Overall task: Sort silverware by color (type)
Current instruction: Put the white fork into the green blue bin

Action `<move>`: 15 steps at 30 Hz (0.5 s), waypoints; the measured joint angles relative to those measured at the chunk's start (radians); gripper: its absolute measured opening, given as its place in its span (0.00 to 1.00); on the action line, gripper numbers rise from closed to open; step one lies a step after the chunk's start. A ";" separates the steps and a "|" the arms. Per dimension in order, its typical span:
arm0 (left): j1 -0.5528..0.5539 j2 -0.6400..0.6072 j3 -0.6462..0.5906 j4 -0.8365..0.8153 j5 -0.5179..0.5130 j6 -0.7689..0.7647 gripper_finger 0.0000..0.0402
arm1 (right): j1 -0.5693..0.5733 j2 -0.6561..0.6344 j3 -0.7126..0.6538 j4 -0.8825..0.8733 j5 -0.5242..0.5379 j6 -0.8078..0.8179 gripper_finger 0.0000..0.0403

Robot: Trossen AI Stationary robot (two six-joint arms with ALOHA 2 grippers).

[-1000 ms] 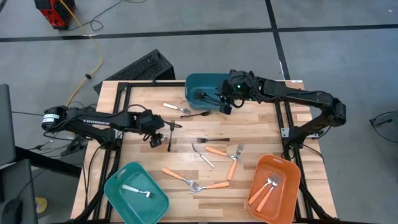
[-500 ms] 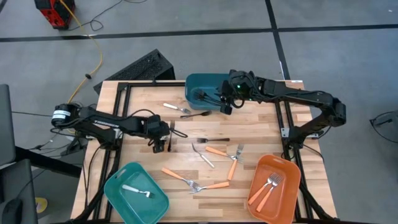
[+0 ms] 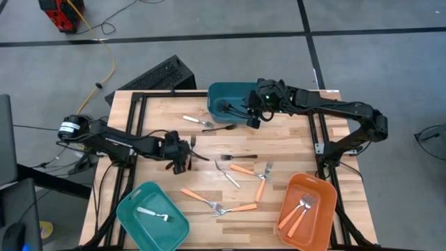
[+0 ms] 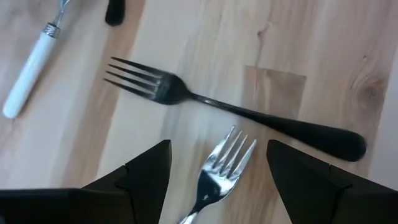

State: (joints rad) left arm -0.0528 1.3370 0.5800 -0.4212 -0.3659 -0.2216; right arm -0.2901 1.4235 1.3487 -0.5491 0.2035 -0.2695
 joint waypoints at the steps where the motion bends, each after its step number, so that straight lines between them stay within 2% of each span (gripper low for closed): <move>1: -0.002 0.011 0.000 0.009 0.000 -0.004 0.62 | 0.000 0.000 0.000 0.000 0.000 0.000 0.32; 6: -0.022 0.104 0.000 0.066 0.006 -0.012 0.62 | 0.000 0.000 0.000 -0.001 0.000 0.000 0.32; 9: -0.032 0.144 0.004 0.071 -0.033 -0.052 0.62 | 0.000 0.000 0.000 -0.005 0.000 0.006 0.32; 15: -0.036 0.138 0.002 0.053 -0.052 -0.117 0.61 | 0.000 0.000 0.000 -0.022 0.001 0.008 0.32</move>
State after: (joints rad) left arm -0.0887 1.4752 0.5823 -0.3681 -0.4178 -0.3388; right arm -0.2901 1.4235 1.3487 -0.5715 0.2043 -0.2619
